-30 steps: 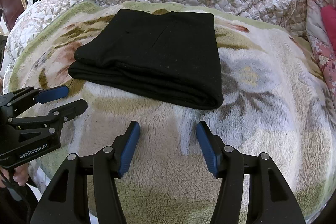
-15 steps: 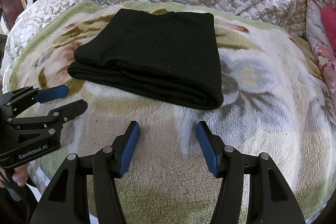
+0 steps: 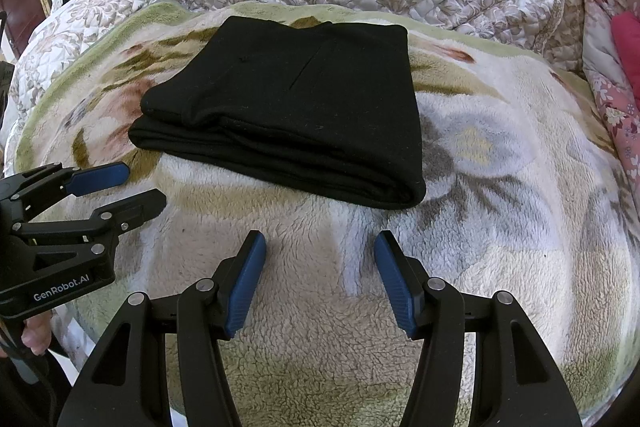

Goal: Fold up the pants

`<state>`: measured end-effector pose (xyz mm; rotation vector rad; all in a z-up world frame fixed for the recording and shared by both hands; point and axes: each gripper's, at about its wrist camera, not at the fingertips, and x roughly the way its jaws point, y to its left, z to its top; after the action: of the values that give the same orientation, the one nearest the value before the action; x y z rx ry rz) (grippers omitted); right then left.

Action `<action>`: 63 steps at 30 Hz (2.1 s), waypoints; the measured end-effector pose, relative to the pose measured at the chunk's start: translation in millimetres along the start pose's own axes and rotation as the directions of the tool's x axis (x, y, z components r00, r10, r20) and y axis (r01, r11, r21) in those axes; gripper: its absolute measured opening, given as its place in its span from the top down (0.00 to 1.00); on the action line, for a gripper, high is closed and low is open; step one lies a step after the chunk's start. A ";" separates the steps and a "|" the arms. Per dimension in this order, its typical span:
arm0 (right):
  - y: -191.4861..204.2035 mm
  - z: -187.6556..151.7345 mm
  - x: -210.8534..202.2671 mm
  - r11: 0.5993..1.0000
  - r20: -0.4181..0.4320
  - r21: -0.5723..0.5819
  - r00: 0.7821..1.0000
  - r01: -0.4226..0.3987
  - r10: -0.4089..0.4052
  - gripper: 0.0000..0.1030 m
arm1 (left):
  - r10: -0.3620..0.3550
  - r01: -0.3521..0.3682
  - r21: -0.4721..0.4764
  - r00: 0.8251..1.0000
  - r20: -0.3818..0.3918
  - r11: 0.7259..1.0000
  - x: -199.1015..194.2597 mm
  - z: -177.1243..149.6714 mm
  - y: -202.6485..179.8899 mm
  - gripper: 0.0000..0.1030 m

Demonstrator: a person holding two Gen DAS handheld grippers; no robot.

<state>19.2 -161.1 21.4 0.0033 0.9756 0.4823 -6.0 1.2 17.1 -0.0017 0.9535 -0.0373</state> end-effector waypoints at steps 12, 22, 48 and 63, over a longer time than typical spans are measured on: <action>-0.2 0.0 0.1 1.000 0.000 -0.001 1.000 0.002 -0.002 0.44 | 0.000 0.000 0.001 1.000 -0.002 1.000 0.2 0.3 0.6 0.43; -0.1 -0.1 0.1 1.000 0.000 0.000 1.000 0.003 -0.003 0.44 | 0.005 -0.005 0.005 1.000 -0.001 1.000 -0.4 -1.9 -0.9 0.42; 0.3 -0.8 0.5 1.000 0.001 -0.002 1.000 0.007 -0.007 0.43 | 0.011 -0.011 0.011 1.000 -0.002 1.000 0.2 -3.1 -1.1 0.42; -1.0 -0.6 0.4 1.000 0.002 -0.003 1.000 0.008 -0.008 0.43 | 0.013 -0.013 0.012 1.000 -0.003 1.000 0.2 -2.6 -1.6 0.41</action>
<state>19.2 -161.9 20.5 -0.0030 0.9728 0.4759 -8.1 -0.4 15.4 0.0158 0.9568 -0.0316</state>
